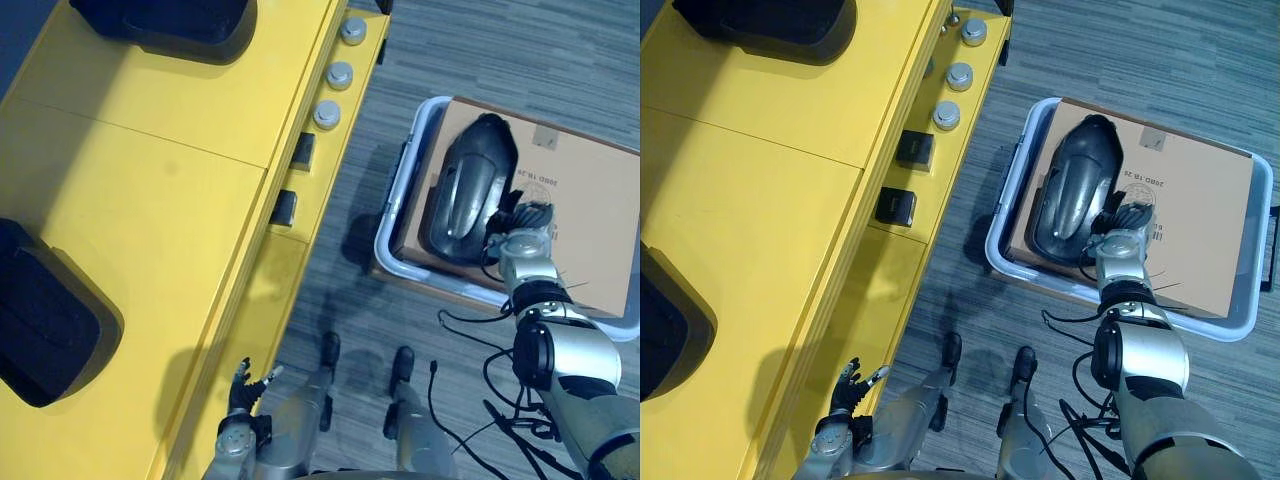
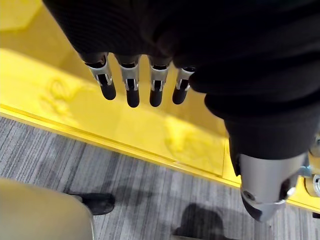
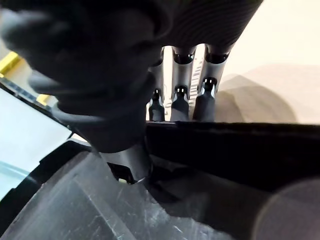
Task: Walk over and take plastic housings, then place them on the shelf
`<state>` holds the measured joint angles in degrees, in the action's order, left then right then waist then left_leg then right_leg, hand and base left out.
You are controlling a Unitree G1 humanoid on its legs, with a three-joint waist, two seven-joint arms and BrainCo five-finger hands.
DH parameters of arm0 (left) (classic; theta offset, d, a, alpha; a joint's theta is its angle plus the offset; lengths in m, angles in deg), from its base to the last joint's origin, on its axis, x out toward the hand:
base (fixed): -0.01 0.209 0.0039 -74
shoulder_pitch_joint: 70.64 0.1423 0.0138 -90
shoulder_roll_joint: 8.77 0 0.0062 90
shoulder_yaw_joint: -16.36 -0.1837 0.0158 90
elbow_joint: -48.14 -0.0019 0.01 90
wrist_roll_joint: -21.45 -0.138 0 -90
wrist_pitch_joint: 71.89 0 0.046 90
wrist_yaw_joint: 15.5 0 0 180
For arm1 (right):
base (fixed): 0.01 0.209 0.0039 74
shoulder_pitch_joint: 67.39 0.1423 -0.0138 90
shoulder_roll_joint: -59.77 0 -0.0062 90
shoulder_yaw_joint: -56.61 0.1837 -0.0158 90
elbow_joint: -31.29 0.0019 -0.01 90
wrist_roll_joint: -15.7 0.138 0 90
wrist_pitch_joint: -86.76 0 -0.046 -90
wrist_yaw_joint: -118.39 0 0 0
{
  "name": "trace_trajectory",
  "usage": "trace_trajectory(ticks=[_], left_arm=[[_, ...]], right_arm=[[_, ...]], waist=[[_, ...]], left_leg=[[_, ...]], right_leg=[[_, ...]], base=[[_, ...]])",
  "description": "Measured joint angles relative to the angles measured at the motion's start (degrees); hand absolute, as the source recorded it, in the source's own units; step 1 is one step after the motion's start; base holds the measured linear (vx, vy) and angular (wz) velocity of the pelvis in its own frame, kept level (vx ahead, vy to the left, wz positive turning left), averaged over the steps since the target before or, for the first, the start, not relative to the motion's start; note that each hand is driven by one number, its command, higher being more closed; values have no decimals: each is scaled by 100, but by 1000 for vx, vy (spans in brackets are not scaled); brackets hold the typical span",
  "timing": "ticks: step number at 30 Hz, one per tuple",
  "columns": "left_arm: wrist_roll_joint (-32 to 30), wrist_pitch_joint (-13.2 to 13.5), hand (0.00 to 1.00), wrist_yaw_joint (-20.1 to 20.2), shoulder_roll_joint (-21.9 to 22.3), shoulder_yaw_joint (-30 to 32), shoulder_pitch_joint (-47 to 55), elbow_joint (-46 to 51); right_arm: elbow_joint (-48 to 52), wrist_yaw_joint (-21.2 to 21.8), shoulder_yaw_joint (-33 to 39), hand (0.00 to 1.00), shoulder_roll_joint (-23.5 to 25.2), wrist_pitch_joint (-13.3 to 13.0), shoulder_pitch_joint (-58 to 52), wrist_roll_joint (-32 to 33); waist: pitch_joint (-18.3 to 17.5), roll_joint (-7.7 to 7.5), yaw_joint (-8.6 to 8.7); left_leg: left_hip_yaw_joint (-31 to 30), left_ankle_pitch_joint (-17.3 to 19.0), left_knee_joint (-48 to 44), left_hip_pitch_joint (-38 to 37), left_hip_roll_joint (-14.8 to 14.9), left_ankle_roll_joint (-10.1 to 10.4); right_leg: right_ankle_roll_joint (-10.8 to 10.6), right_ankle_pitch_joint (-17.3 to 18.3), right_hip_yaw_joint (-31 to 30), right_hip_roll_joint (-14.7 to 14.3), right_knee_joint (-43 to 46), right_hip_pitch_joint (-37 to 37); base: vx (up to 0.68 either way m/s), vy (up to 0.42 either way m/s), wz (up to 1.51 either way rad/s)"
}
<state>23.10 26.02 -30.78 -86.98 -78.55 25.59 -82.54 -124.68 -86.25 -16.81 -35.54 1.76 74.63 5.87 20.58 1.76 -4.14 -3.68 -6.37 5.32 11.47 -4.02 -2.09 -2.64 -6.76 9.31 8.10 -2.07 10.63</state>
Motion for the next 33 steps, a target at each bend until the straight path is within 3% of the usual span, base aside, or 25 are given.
trace_trajectory(ticks=[3, 9, 15, 17, 26, 29, 33], left_arm=[[0, -19, 0, 0, -5, -3, -33, -44], [-3, -60, 0, 12, -49, -3, -33, -38], [-11, -112, 0, 23, -55, -2, 139, 392], [-18, -112, 0, 25, -43, -126, 281, 837], [-156, -98, 0, 13, -3, -355, 412, 3445], [-490, -65, 0, -225, 69, -342, 313, 4546], [-889, -61, 0, -543, 129, -349, -51, 5293]], right_arm=[[261, -1, -196, 100, 54, 4, -151, 24], [2232, -98, -203, 100, 172, 9, -978, -7], [4137, -395, -186, 100, 638, 22, -1942, -473], [4540, -435, -187, 100, 807, 16, -2170, -660], [6056, -549, -260, 100, 1227, 10, -2897, -1136], [6676, -539, -519, 100, 1366, -15, -3130, -1399], [7202, -501, -876, 100, 1682, -97, -3246, -1568]], waist=[[1, -12, 1], [-54, -110, 24], [-366, -337, 235], [-603, -377, 324], [-1007, -339, 356], [-1182, -313, 382], [-1369, -311, 377]], left_leg=[[69, 0, 1, -84, 19, 2], [157, -15, 5, -234, 66, -21], [220, 1, 4, -356, 112, 3], [241, 25, 6, -378, 121, 25], [237, 64, 20, -481, 200, 86], [223, 62, 18, -558, 199, 87], [214, 48, 14, -656, 189, 68]], right_leg=[[-20, 51, -29, -14, 7, -75], [-81, 80, -156, -53, 25, -151], [-108, 88, -203, -96, 27, -236], [-132, 102, -243, -95, 6, -254], [-201, 168, -231, -131, -27, -364], [-216, 132, -157, -137, -127, -504], [-217, 130, -142, -147, -162, -639]], base=[[14, -28, -4], [50, -32, -11], [69, -21, -5], [36, -13, -8], [2, -11, -1], [34, -7, 4], [66, -3, 6]])
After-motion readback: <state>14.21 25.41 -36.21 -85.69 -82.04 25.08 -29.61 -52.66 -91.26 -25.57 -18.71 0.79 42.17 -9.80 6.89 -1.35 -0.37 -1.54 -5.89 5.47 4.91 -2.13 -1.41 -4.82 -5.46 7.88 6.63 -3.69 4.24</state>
